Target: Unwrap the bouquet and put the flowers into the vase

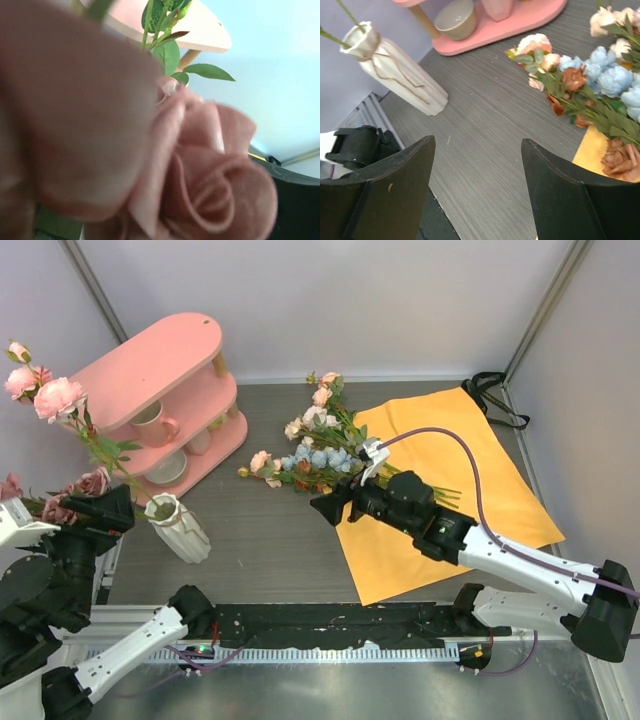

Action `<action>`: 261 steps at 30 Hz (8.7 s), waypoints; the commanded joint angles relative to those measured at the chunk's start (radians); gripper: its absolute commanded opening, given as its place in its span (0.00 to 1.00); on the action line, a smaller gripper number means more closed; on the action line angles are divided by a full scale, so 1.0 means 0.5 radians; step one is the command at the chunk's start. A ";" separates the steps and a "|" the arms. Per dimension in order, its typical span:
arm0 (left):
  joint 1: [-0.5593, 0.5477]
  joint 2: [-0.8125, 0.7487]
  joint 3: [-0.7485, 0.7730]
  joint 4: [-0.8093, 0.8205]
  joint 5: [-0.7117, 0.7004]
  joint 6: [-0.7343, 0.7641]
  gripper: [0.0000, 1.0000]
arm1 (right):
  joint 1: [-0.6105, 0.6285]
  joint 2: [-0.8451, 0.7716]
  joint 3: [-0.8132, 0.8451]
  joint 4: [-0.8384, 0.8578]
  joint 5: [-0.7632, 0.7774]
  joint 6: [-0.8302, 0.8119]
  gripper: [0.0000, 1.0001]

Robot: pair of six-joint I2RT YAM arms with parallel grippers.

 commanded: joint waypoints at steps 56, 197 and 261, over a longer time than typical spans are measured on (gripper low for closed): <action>-0.068 0.488 0.000 0.381 1.938 0.084 1.00 | -0.892 1.660 0.943 -0.591 0.586 -2.105 0.22; -0.062 0.270 -0.105 0.121 0.476 0.435 1.00 | 0.041 0.068 0.299 -0.216 -0.031 -0.212 0.65; -0.071 0.427 -0.298 0.436 2.217 -0.192 0.96 | -1.100 2.035 2.070 -0.858 -0.104 -1.335 0.01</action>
